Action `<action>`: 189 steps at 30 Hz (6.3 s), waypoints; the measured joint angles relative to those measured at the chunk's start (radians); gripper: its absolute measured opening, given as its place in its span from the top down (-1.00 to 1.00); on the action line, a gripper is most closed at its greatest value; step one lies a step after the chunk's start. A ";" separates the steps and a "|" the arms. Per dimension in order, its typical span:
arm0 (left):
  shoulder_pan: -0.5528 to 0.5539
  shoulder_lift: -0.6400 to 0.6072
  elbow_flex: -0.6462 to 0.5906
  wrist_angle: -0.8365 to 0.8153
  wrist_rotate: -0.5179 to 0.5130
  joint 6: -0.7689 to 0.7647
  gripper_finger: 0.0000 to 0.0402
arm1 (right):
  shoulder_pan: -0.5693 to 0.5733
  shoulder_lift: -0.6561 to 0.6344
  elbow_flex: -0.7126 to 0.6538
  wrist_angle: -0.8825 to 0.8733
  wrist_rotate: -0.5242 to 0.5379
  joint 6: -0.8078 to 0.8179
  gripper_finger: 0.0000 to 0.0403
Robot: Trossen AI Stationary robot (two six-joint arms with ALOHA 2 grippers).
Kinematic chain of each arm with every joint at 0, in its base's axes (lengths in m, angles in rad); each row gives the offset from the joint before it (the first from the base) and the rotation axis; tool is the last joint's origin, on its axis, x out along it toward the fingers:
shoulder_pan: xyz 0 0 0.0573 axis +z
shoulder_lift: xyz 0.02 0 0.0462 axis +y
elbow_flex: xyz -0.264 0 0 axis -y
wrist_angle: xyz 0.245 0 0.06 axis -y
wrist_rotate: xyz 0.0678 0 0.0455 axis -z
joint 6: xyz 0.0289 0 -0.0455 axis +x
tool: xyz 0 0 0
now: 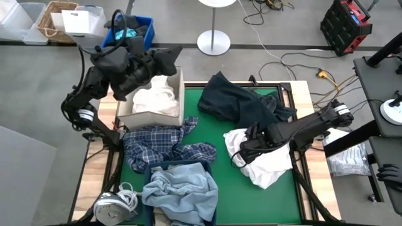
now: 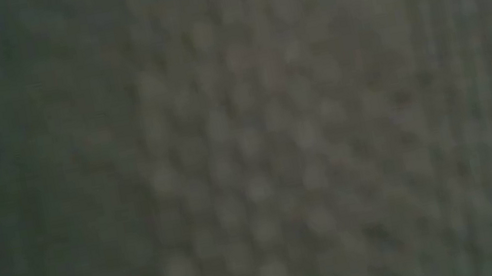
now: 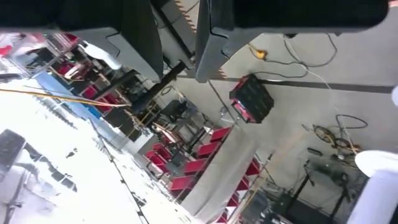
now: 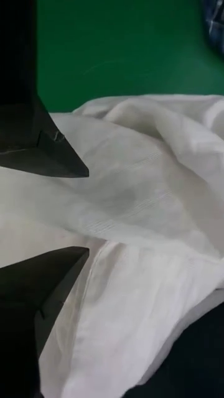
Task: Sort clothes
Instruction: Put the blue pants into the blue laundry organizer
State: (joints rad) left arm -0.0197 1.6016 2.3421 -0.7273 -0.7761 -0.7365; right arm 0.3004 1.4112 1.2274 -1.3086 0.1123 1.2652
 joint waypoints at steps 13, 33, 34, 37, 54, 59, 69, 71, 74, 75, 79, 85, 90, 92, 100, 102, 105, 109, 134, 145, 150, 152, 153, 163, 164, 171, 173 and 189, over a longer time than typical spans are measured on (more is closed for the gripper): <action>-0.013 0.000 0.001 0.127 0.047 -0.080 0.62 | 0.000 0.026 0.001 0.007 -0.016 0.045 0.01; -0.021 0.002 0.001 -0.167 0.140 0.522 0.62 | 0.059 -0.041 0.143 -0.141 -0.130 0.156 -0.15; -0.021 0.002 0.001 -0.194 0.140 0.558 0.62 | 0.063 -0.040 0.131 -0.140 -0.118 0.157 -0.18; -0.021 0.002 0.001 -0.271 0.140 0.618 0.62 | 0.064 -0.027 0.081 -0.112 -0.086 0.161 -0.25; -0.019 0.002 0.001 -0.291 0.131 0.678 0.63 | 0.059 0.003 -0.027 -0.040 -0.066 0.151 -0.27; -0.019 0.002 0.001 -0.293 0.130 0.702 0.63 | 0.059 -0.013 -0.002 -0.054 -0.066 0.150 -0.31; 0.004 0.004 0.000 -0.360 0.128 0.703 0.63 | -0.031 -0.073 0.102 -0.153 0.021 0.090 -0.33; 0.012 0.006 0.000 -0.375 0.128 0.703 0.63 | -0.079 -0.086 0.102 -0.155 0.054 0.046 -0.32; 0.021 0.010 -0.001 -0.380 0.128 0.703 0.63 | -0.174 -0.097 0.100 -0.153 0.074 -0.055 -0.32; 0.024 0.011 -0.001 -0.378 0.128 0.703 0.63 | -0.208 -0.097 0.100 -0.153 0.076 -0.091 -0.32; 0.025 0.017 -0.001 -0.384 0.128 0.714 0.63 | -0.331 -0.088 0.101 -0.113 0.080 -0.258 -0.34; 0.024 0.018 -0.001 -0.445 0.128 0.728 0.63 | -0.432 -0.085 0.099 0.017 0.127 -0.491 -0.29; 0.024 0.018 -0.001 -0.503 0.129 0.713 0.63 | -0.484 -0.084 0.101 0.076 0.128 -0.534 -0.26; 0.024 0.018 -0.001 -0.510 0.130 0.687 0.63 | -0.507 -0.083 0.099 0.078 0.129 -0.542 -0.27; 0.024 0.018 -0.001 -0.512 0.132 0.664 0.63 | -0.638 -0.044 0.096 0.088 0.151 -0.634 -0.36; 0.023 0.018 -0.001 -0.512 0.133 0.649 0.63 | -0.668 -0.030 0.095 0.094 0.151 -0.675 -0.38; 0.023 0.022 -0.001 -0.512 0.133 0.638 0.63 | -0.709 -0.007 0.095 0.099 0.146 -0.724 -0.41; 0.023 0.031 -0.001 -0.515 0.140 0.638 0.63 | -0.733 0.024 0.094 0.125 0.122 -0.773 -0.42; 0.023 0.037 -0.002 -0.527 0.144 0.649 0.63 | -0.826 0.079 0.086 0.137 0.158 -0.784 -0.43; 0.023 0.037 -0.002 -0.533 0.144 0.649 0.63 | -0.888 0.079 0.085 0.138 0.116 -0.814 -0.56; 0.023 0.040 -0.002 -0.534 0.144 0.649 0.63 | -0.888 0.079 0.085 0.139 0.116 -0.818 -0.55; 0.023 0.046 -0.001 -0.534 0.143 0.650 0.63 | -0.888 0.079 0.084 0.140 0.116 -0.819 -0.54; 0.023 0.048 -0.001 -0.534 0.143 0.655 0.63 | -0.888 0.079 0.083 0.141 0.116 -0.819 -0.53; 0.023 0.085 -0.001 -0.531 0.142 0.681 0.63 | -0.948 0.106 0.036 0.218 0.062 -0.869 -0.47; 0.023 0.085 -0.001 -0.531 0.142 0.676 0.63 | -0.954 0.115 0.029 0.226 0.058 -0.879 -0.46; 0.023 0.075 -0.001 -0.531 0.139 0.665 0.63 | -0.967 0.205 0.007 0.260 0.011 -0.938 -0.24; 0.023 0.075 -0.001 -0.530 0.139 0.664 0.62 | -0.967 0.230 0.007 0.263 0.011 -0.949 -0.13; 0.023 0.082 -0.001 -0.523 0.139 0.673 0.62 | -0.966 0.080 0.045 0.268 -0.015 -0.996 0.93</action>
State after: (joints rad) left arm 0.0036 1.6836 2.3409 -1.2498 -0.6369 -0.0636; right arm -0.6656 1.4910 1.2724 -1.0406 0.0972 0.2689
